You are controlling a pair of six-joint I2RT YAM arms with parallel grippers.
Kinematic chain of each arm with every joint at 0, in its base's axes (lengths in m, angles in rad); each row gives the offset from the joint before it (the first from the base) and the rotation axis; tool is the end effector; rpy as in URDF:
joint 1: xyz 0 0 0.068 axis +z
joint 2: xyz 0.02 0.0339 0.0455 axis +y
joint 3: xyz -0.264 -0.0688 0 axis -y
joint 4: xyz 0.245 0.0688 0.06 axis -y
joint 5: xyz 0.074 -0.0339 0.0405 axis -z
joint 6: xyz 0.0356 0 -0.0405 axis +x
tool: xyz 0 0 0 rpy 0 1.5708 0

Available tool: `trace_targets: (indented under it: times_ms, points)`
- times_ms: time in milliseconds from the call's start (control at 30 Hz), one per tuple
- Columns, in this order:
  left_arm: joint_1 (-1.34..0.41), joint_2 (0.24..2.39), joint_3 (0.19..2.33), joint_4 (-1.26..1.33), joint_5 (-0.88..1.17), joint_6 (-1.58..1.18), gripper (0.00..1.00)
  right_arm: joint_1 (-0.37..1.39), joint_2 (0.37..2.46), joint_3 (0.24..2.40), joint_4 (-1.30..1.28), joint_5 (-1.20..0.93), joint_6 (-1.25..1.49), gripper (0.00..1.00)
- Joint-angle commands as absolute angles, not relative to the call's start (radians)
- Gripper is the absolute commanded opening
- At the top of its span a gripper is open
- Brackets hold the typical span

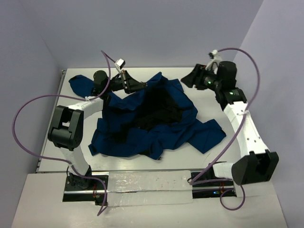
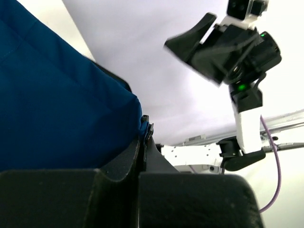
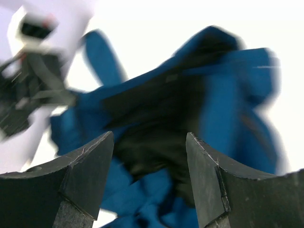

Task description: Zip up the jacket

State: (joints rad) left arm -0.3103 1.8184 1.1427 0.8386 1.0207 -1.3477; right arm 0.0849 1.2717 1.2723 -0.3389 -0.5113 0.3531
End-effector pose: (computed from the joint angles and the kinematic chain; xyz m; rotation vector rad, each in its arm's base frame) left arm 0.3762 -0.1525 0.2781 0.1203 1.8707 -1.9509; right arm 0.2838 0.0416 0.3911 -0.0950 1.9387 0.7806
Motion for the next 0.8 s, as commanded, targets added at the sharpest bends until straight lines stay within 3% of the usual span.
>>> trace_targets:
  times_ms: [0, 200, 367, 767]
  points:
    - [-0.29, 1.803, 1.17, 0.784, 1.112, -1.24, 0.0, -0.014, 1.277, 1.295, -0.53, -0.195, 0.359, 0.68]
    - [-0.216, 1.736, 1.21, 0.467, 1.013, -1.035, 0.0, -0.043, 1.359, 1.296, -0.644, -0.118, 0.385, 0.7]
    - [-0.177, 1.69, 1.395, 0.07, 0.88, -0.827, 0.0, -0.005, 1.344, 1.211, -0.641, -0.14, 0.36, 0.74]
    - [-0.082, 1.703, 1.552, -0.091, 0.779, -0.844, 0.0, 0.184, 1.426, 1.188, -0.513, -0.245, 0.403, 0.71]
